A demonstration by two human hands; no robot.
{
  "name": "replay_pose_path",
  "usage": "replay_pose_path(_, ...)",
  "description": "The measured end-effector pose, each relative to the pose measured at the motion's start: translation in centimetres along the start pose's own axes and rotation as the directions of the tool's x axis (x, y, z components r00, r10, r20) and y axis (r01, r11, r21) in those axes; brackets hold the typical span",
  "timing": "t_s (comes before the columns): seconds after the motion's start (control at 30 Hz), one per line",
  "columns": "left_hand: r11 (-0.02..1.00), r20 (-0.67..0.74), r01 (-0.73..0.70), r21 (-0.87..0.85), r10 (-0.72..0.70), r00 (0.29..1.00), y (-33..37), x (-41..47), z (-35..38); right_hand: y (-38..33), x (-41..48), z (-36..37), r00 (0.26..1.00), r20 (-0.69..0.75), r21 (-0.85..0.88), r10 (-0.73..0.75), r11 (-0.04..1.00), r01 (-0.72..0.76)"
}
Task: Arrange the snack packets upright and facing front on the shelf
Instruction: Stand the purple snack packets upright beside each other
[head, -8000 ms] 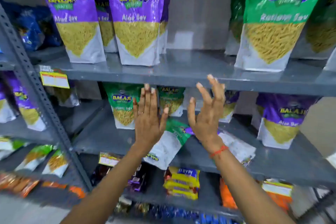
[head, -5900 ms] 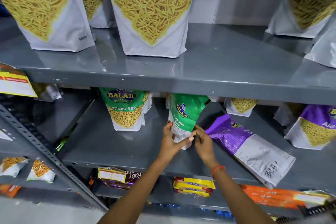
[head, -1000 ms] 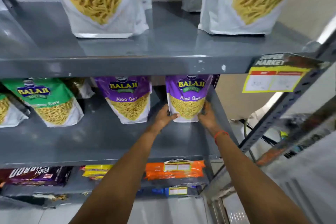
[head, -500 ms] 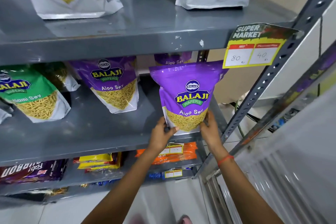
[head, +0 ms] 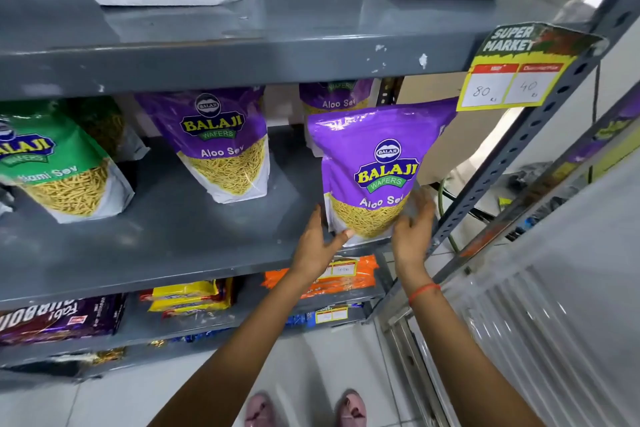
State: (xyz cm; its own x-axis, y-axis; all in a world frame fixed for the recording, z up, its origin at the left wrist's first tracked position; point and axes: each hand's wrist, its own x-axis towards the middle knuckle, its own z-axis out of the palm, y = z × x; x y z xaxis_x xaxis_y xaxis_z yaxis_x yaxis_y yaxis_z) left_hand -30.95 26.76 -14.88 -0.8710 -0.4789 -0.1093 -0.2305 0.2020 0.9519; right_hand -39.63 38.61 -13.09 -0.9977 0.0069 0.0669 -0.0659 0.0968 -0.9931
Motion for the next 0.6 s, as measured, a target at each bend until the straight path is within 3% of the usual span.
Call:
replay_pose_path(0.07,1.000,-0.003,-0.021,0.020,0.021,1.000,0.0,-0.1,-0.7,-1.1,-1.5,0.6,0.962,-0.213,-0.044,-0.173,0.985,0.168)
replay_pose_path(0.1,0.999,-0.030,-0.034,0.041,0.035,0.999,0.1,-0.4,-1.1,-1.9,-2.5,1.0,0.927,-0.253,-0.061,-0.277,0.961,0.270)
replay_pose_path(0.23,0.981,-0.195,-0.180,0.078,0.192,0.962,1.0,-1.7,-3.9,-5.1,-7.5,4.7,0.813,-0.170,-0.114,-0.558,0.830,0.546)
replay_pose_path(0.33,0.963,-0.369,-0.252,0.093,0.268,0.890,0.6,-1.2,-7.9,-5.9,-9.7,8.9,0.772,-0.035,-0.109,-0.634,0.771,0.628)
replay_pose_path(0.47,0.989,-0.541,-0.116,0.091,0.147,0.828,-1.9,1.6,-14.7,-4.7,-8.4,15.6,0.848,0.204,-0.075,-0.490,0.856,0.512)
replay_pose_path(0.53,0.995,-0.520,0.064,0.077,-0.015,0.854,-4.0,3.9,-17.5,-3.2,-5.9,18.7,0.906,0.313,-0.164,-0.285,0.923,0.347)
replay_pose_path(0.6,0.991,-0.406,0.136,0.010,-0.120,0.906,-5.1,5.4,-19.7,-1.6,-3.1,21.0,0.900,0.432,-0.205,-0.057,0.965,0.160)
